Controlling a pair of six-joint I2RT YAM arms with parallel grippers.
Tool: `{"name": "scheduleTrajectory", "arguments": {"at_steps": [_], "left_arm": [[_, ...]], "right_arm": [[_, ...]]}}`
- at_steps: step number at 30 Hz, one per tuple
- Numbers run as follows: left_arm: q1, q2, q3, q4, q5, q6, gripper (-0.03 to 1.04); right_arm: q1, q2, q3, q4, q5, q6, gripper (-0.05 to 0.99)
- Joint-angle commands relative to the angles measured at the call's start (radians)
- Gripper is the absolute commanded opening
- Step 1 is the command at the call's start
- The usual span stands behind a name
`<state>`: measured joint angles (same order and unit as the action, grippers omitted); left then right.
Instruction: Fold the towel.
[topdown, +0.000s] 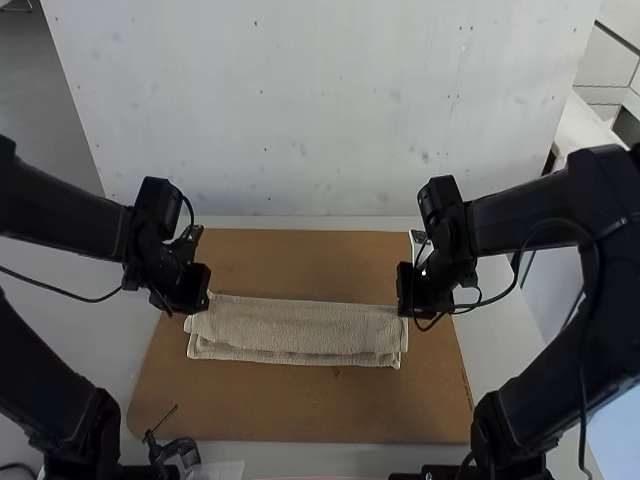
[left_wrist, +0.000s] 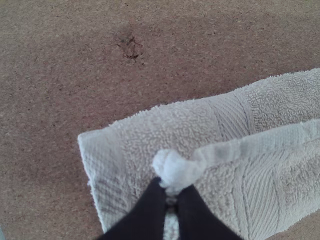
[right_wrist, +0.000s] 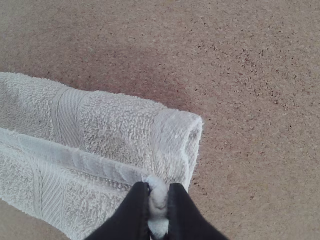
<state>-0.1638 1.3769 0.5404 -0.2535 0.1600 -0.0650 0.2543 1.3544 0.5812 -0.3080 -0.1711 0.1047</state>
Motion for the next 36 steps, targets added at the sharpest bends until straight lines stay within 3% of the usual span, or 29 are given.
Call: {"name": "scheduleTrajectory", "arguments": {"at_steps": [1, 29, 30, 31, 33, 34, 36], "left_arm": [[0.009, 0.034, 0.039, 0.03, -0.03, 0.004, 0.01], [0.041, 0.246, 0.132, 0.122, -0.028, 0.014, 0.02], [0.04, 0.246, 0.13, 0.129, -0.028, 0.014, 0.13], [0.04, 0.246, 0.13, 0.129, -0.027, 0.014, 0.34], [0.037, 0.244, 0.132, 0.129, -0.028, 0.021, 0.65], [0.037, 0.243, 0.132, 0.129, -0.027, 0.022, 0.7], [0.038, 0.243, 0.132, 0.128, -0.028, 0.024, 0.78]], "right_arm": [[-0.001, 0.035, 0.034, 0.014, 0.044, 0.004, 0.02], [-0.007, 0.236, 0.1, 0.152, 0.071, -0.011, 0.03], [-0.009, 0.238, 0.101, 0.152, 0.071, -0.008, 0.08], [-0.012, 0.241, 0.106, 0.149, 0.07, -0.005, 0.22], [-0.013, 0.241, 0.109, 0.142, 0.071, -0.007, 0.57], [-0.013, 0.242, 0.111, 0.138, 0.071, -0.008, 0.66], [-0.018, 0.25, 0.118, 0.121, 0.071, -0.007, 0.67]]}}
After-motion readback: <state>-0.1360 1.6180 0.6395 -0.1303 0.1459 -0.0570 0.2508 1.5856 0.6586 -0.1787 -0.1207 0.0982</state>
